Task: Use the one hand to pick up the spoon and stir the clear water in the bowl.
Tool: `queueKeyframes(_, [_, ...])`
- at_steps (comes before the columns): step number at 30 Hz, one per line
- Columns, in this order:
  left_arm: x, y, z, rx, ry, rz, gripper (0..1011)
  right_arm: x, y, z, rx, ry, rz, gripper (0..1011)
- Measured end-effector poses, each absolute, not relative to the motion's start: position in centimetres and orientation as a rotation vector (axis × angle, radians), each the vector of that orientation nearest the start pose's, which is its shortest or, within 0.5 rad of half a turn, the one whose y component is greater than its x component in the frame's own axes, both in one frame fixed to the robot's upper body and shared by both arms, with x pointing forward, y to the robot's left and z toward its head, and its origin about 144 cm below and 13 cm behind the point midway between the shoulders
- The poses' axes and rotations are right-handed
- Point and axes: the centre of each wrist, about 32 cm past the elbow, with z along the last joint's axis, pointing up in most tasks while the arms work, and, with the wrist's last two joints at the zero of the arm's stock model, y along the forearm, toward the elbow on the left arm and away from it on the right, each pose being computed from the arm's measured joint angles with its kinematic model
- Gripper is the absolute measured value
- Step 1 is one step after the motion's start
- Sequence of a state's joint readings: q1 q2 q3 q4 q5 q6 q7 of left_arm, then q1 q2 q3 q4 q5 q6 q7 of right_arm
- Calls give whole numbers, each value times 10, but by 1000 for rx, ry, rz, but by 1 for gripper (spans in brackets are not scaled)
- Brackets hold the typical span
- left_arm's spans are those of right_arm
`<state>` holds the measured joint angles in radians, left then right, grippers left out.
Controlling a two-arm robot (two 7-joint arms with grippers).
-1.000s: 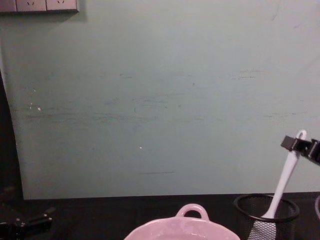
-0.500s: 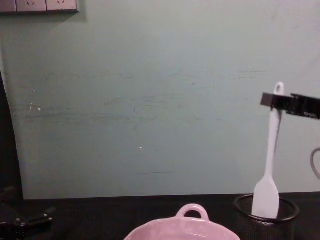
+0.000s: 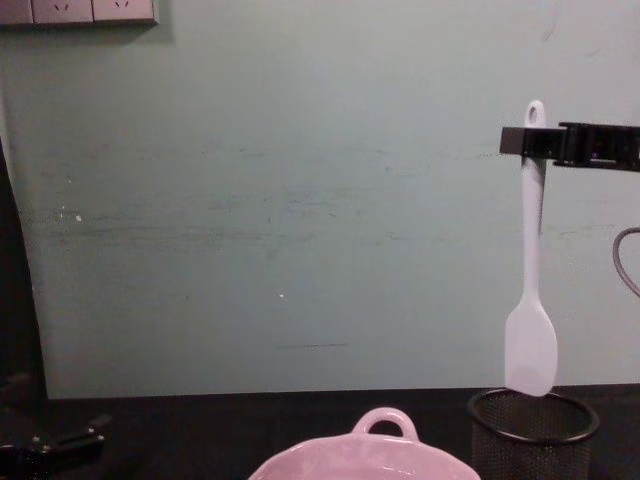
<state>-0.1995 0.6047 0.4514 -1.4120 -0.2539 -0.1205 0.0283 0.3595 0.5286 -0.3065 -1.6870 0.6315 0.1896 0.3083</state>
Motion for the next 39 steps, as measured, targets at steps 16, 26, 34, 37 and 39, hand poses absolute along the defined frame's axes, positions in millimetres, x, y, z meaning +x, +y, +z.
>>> queueKeyframes(16, [489, 310, 1140, 304, -285, 1248, 1011, 521, -274, 1294, 81, -70, -922, 120])
queueKeyframes(26, [489, 310, 1140, 304, -285, 1248, 1011, 519, -271, 1292, 83, -65, -919, 120])
queueKeyframes(34, [489, 310, 1140, 304, -285, 1248, 1011, 530, -236, 1288, 80, -57, -819, 119])
queueKeyframes(37, [489, 310, 1140, 304, -285, 1248, 1011, 538, -221, 1284, 74, -54, -774, 119])
queueKeyframes(39, [489, 310, 1140, 304, -285, 1248, 1011, 542, -214, 1281, 68, -50, -756, 120])
